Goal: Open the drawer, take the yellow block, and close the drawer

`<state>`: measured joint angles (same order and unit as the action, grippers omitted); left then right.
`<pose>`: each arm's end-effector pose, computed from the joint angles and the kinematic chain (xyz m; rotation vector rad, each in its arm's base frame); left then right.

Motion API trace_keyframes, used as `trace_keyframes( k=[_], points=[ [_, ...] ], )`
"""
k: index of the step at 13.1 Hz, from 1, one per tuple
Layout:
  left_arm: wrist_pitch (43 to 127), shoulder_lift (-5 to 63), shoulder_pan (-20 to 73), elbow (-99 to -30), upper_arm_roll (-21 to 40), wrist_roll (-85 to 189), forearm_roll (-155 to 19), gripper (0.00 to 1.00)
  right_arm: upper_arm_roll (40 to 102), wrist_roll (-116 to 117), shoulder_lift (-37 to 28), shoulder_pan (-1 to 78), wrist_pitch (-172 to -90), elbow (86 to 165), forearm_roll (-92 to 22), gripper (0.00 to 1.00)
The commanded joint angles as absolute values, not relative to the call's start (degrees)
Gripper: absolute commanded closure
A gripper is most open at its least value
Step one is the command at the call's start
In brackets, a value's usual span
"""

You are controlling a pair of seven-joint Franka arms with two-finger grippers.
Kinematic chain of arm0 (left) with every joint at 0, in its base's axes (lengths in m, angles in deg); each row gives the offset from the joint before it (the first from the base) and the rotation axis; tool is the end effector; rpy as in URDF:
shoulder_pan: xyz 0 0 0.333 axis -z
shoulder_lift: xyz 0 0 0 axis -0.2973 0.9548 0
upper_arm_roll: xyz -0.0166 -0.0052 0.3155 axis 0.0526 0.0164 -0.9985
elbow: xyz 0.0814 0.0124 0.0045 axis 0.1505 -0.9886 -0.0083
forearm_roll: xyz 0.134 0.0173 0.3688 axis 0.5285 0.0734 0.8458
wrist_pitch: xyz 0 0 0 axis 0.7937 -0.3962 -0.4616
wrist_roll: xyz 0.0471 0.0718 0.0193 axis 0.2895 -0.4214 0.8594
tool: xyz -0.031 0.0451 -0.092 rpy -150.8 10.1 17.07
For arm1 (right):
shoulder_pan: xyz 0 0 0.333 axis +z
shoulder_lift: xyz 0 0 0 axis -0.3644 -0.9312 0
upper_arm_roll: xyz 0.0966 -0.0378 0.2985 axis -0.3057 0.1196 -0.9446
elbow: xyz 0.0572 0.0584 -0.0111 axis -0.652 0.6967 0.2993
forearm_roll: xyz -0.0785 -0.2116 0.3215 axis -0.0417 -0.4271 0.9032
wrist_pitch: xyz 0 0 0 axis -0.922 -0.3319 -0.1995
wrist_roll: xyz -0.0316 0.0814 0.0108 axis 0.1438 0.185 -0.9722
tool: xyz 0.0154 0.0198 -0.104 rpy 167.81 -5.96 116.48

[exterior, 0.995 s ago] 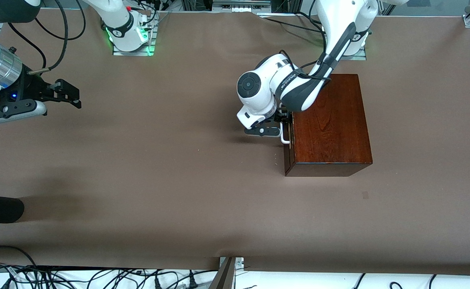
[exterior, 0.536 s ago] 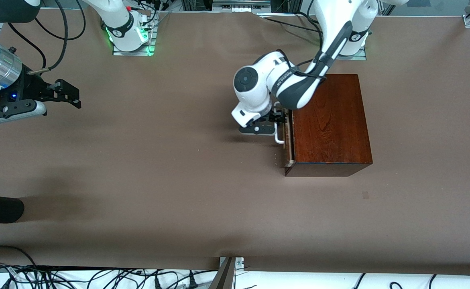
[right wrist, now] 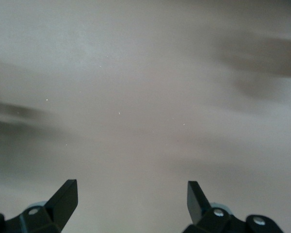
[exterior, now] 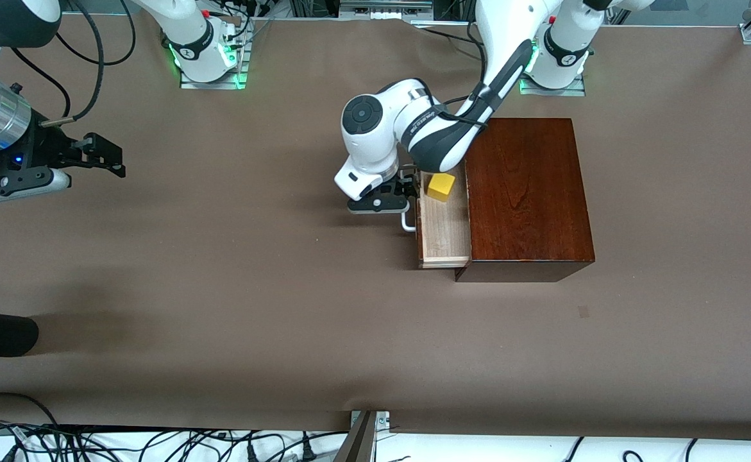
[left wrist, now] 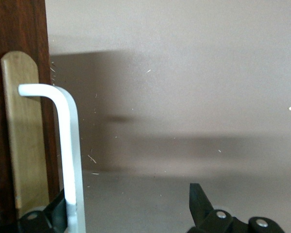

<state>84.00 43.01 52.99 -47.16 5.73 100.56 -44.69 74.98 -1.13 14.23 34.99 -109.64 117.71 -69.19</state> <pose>0.4913 -0.5147 0.2814 -3.0364 -0.0245 0.0126 0.5819 0.0529 0.5758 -3.0937 -0.2869 0.0428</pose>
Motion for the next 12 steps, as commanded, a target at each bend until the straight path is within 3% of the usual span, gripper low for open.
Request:
trace_keyframes(
  k=[1, 4, 8, 12],
  points=[
    [85.6, 45.1, 53.9, -43.0, 5.9, 100.8, -46.1, 0.0, 74.9, -0.7, 14.3, 34.6, -108.9, 117.5, -68.2, 0.0],
    [84.5, 41.6, 53.3, -43.1, 5.9, 99.9, -45.9, 0.0, 74.9, -0.8, 14.0, 34.6, -109.0, 117.4, -68.3, 0.0],
    [70.5, 32.6, 50.2, -43.0, 5.4, 91.3, -45.9, 0.0, 74.9, -1.1, 13.9, 34.6, -109.1, 117.3, -68.3, 0.0],
    [58.5, 24.0, 40.2, -43.1, 5.5, 78.8, -45.9, 0.0, 74.4, -1.4, 13.3, 35.3, -108.6, 117.0, -68.1, 0.0]
  ],
)
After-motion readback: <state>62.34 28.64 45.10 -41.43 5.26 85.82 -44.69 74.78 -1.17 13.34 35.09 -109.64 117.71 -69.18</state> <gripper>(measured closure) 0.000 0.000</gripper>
